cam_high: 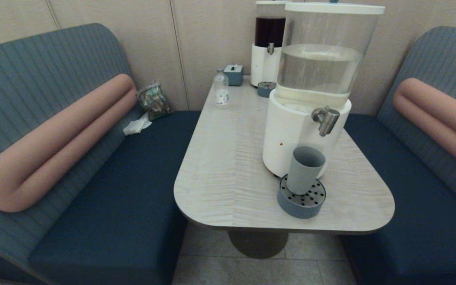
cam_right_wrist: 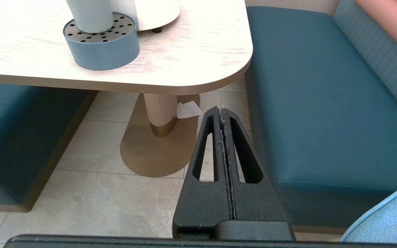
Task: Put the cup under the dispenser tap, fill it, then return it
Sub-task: Turn on the faucet
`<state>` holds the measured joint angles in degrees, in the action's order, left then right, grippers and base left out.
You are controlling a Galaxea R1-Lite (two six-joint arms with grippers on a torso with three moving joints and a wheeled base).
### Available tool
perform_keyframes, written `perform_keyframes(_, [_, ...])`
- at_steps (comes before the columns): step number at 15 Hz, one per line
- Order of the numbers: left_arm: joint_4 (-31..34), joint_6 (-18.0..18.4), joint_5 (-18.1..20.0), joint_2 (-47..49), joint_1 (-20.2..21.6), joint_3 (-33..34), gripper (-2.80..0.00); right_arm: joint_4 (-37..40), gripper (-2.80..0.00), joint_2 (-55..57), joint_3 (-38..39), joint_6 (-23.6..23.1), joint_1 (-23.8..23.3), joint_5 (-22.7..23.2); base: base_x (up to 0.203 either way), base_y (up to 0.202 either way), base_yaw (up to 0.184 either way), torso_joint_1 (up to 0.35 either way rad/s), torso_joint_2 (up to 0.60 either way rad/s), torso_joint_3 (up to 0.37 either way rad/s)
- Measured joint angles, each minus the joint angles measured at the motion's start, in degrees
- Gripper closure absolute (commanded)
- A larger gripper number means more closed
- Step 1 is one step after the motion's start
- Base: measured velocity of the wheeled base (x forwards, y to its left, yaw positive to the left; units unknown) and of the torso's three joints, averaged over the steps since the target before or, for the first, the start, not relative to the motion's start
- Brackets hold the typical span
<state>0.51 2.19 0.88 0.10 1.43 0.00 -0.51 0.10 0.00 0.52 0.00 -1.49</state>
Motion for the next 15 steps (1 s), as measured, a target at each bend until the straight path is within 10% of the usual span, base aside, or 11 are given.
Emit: perform_keyframes(15, [0.01,0.01,-0.03,0.0,0.0,0.0,0.0,0.02,0.0,-0.02,0.0,-0.63,0.0,-0.02,0.0,0.0,0.0,0.0,0.0,0.0])
